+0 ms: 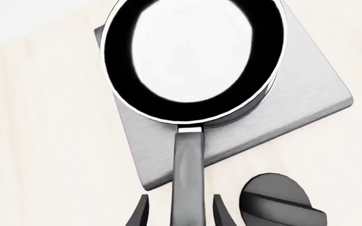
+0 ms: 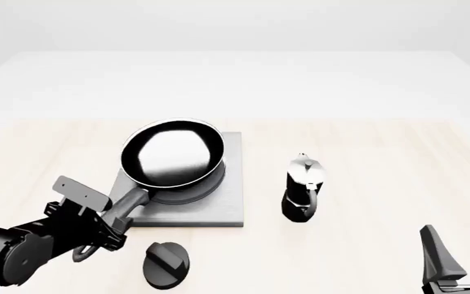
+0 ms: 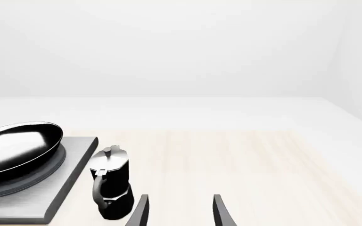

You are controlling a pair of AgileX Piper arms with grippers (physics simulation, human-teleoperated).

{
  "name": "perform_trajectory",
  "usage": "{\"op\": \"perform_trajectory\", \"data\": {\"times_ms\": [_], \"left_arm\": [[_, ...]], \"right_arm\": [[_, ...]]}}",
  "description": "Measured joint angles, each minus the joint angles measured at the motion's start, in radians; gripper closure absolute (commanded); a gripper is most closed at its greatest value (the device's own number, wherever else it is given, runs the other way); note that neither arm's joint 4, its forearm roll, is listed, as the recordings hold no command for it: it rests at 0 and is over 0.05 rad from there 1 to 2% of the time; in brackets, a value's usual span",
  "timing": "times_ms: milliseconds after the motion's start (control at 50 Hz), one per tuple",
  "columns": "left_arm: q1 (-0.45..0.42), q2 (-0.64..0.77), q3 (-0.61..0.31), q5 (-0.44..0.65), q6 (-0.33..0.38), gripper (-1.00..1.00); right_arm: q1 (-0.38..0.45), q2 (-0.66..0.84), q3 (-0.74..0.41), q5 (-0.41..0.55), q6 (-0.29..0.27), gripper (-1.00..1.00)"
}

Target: Turn on the stove and put the frying pan on it.

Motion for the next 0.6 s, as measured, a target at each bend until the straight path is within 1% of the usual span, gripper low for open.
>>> {"op": "perform_trajectory", "data": {"times_ms": [320,600], "left_arm": [[0.019,0.005,-0.028,0.043,0.022,-1.0],[0.022,-0.041,-0.061,0.113,0.02,-1.0]], "right_arm": [[0.0,0.0,0.0,0.0,0.0,-1.0],[0.0,0.0,0.0,0.0,0.0,-1.0]]}}
